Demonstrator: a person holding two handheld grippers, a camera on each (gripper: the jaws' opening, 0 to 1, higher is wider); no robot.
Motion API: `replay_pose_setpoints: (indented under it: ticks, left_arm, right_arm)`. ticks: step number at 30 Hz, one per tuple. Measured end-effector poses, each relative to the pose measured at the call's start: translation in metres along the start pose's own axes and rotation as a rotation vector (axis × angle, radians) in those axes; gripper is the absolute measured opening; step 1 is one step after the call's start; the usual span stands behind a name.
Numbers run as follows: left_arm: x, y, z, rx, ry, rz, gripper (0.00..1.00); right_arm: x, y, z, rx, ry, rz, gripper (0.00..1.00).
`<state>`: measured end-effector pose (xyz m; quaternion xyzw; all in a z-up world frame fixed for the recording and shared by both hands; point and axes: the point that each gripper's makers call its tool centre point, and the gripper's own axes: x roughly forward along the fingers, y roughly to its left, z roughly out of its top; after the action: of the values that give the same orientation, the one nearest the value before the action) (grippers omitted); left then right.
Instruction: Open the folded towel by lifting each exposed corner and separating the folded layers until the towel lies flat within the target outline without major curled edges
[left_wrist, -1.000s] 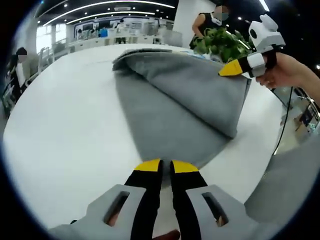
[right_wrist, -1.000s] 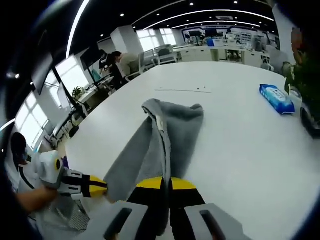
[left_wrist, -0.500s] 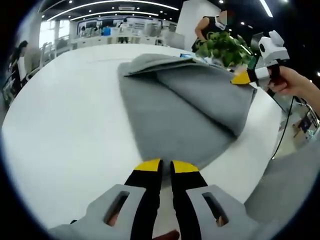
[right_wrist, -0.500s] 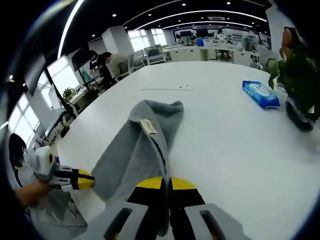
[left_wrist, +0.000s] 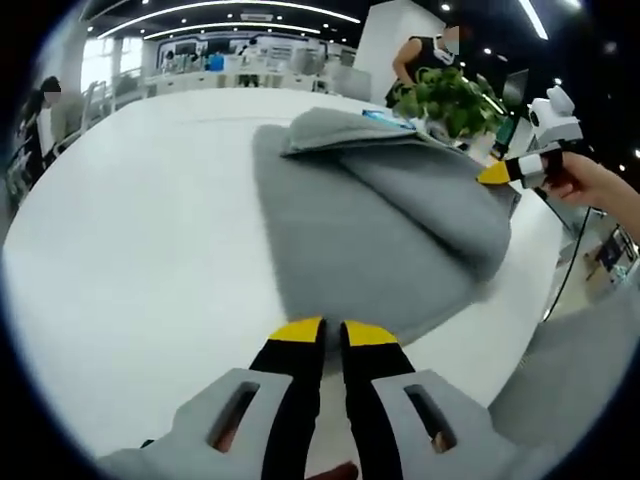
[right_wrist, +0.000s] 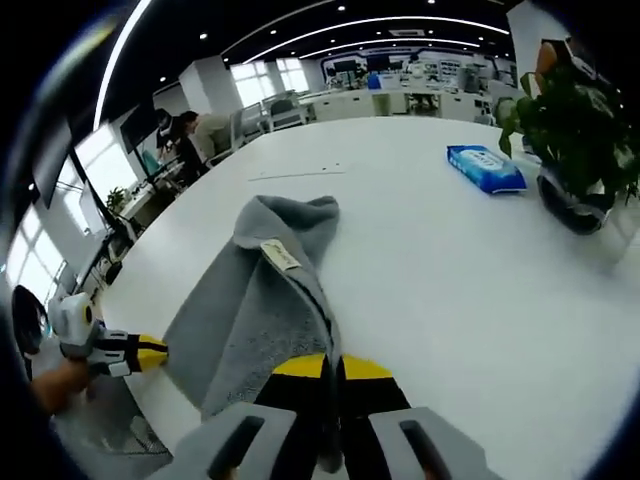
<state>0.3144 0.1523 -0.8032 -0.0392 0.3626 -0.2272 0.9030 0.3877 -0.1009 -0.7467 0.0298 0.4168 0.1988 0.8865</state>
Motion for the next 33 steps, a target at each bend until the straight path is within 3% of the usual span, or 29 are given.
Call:
replay_pose_setpoints:
  ticks: [9,24,28,33]
  left_arm:
    - [0.000,0.001,-0.001,-0.008,0.004,0.008,0.06]
    - [-0.005,-0.002,-0.003,-0.057,0.016,0.018,0.06]
    - [-0.006,-0.003,-0.003,-0.046,0.017,0.020,0.06]
    - [-0.006,-0.003,-0.004,-0.036,0.016,0.020,0.06]
  right_arm:
    - [-0.010,-0.023,-0.021,0.048,0.010,-0.062,0.00]
    - [-0.015,-0.037,-0.070,0.118,0.014,-0.138,0.00]
    - [-0.013,-0.042,-0.078,0.112,0.014,-0.159,0.00]
    - [-0.011,-0.044,-0.083,0.044,-0.005,-0.180,0.00]
